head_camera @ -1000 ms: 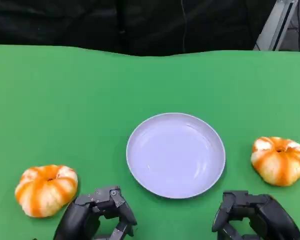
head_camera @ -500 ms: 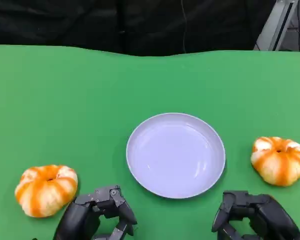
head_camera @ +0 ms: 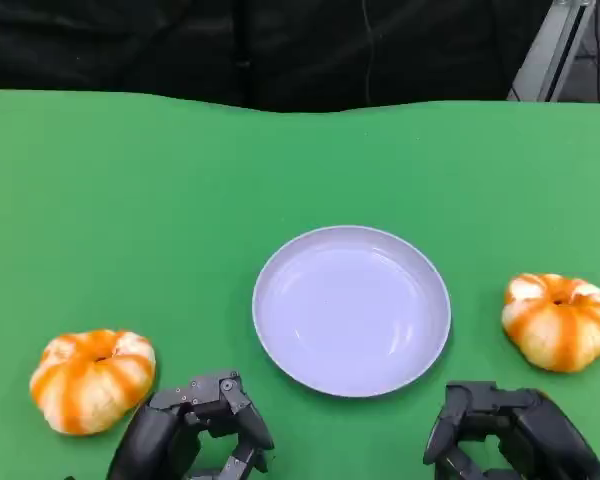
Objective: Grasp the bread from the table and place it into the plate.
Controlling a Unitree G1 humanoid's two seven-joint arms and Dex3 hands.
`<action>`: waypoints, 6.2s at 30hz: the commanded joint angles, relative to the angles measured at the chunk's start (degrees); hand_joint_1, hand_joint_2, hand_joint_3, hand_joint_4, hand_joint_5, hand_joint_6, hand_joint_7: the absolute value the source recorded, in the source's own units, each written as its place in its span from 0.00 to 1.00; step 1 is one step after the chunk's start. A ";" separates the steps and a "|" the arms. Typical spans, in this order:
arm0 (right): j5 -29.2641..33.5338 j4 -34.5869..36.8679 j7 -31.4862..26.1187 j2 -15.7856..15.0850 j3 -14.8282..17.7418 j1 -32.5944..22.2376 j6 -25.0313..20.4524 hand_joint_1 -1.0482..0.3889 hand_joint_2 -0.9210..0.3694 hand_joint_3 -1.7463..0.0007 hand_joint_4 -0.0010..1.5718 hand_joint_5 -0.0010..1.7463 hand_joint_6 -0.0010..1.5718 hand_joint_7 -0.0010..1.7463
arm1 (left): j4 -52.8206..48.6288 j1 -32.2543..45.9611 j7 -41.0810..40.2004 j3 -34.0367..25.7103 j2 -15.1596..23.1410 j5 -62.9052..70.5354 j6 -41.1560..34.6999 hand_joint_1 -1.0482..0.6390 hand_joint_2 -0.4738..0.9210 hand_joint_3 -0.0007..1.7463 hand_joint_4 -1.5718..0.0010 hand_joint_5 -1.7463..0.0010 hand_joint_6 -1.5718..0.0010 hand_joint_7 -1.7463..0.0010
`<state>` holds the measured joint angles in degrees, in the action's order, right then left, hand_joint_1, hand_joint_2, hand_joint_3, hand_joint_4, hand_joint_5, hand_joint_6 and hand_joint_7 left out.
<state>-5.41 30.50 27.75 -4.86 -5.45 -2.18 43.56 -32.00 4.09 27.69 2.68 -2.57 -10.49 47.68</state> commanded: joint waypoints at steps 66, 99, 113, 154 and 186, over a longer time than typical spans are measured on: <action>-0.41 2.00 0.35 -0.54 0.47 1.07 1.13 0.67 0.23 0.45 0.54 0.83 0.55 0.68 | 10.22 1.93 -3.83 -1.76 3.71 2.10 0.16 0.26 1.00 0.08 0.56 1.00 0.63 1.00; -0.15 2.31 0.17 -0.50 0.36 0.98 1.58 0.67 0.22 0.47 0.54 0.83 0.55 0.67 | 21.15 4.70 -14.63 -5.76 9.73 12.42 -0.73 0.24 1.00 0.06 0.60 1.00 0.61 0.99; -0.43 2.64 0.57 -0.48 0.48 1.38 1.58 0.67 0.22 0.46 0.53 0.84 0.55 0.68 | 19.20 3.77 -20.75 -8.29 12.71 19.14 -0.49 0.24 1.00 0.05 0.58 0.99 0.59 0.99; -0.46 2.62 0.75 -0.59 0.68 1.34 1.39 0.66 0.21 0.48 0.54 0.83 0.54 0.68 | 23.92 6.14 -32.90 -9.69 25.26 41.82 -23.41 0.09 1.00 0.13 0.67 1.00 0.68 1.00; -0.80 1.69 0.93 -0.43 0.53 0.64 0.98 0.67 0.21 0.48 0.54 0.83 0.55 0.67 | 10.77 -2.38 -32.77 2.48 28.44 46.08 -33.99 0.06 1.00 0.16 0.76 1.00 0.71 1.00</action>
<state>-5.54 32.73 28.72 -4.75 -5.27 -1.01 45.02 -19.91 2.24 -5.39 4.04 24.45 34.65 15.52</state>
